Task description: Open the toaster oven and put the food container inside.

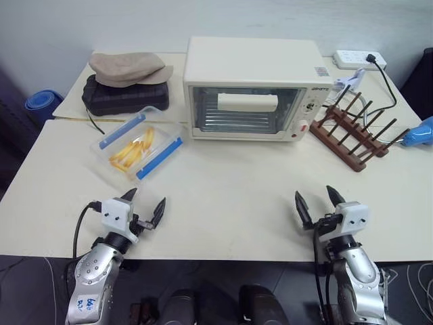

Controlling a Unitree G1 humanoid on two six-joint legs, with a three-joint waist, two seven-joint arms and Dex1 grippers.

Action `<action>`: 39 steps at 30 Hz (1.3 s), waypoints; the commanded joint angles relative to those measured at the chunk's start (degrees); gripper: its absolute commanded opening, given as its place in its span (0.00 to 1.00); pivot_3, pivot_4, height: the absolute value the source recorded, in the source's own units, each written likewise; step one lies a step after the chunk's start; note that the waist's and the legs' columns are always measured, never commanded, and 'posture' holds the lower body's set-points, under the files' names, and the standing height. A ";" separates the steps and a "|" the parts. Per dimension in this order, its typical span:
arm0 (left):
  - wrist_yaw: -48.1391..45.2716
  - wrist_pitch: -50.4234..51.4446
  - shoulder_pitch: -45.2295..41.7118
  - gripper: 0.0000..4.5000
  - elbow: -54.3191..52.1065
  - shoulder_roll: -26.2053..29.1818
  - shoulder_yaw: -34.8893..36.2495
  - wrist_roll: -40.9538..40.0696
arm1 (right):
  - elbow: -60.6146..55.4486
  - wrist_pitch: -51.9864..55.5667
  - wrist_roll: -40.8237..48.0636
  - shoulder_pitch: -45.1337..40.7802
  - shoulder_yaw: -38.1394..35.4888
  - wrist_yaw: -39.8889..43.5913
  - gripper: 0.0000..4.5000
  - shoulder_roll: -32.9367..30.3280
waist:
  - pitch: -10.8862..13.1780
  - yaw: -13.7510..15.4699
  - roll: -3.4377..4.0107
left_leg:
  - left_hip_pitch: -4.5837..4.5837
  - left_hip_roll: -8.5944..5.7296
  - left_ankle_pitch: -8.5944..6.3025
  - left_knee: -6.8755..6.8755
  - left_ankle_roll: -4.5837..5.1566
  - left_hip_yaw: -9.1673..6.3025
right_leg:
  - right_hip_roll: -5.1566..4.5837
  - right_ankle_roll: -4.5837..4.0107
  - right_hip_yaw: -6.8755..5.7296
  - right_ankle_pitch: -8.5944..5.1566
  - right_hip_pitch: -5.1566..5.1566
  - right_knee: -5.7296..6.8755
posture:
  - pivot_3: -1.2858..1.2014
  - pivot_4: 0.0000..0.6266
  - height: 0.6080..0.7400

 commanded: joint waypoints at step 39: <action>-21.53 26.39 -35.68 0.91 7.37 16.23 5.30 -31.85 | -0.27 29.12 11.41 -36.08 8.04 29.81 1.00 -14.92 | 0.18 -0.05 0.21 | -0.24 -0.09 -0.01 0.31 0.03 -0.20 | 0.27 -0.07 -0.84 -0.04 -0.02 0.30 | 0.52 0.24 1.00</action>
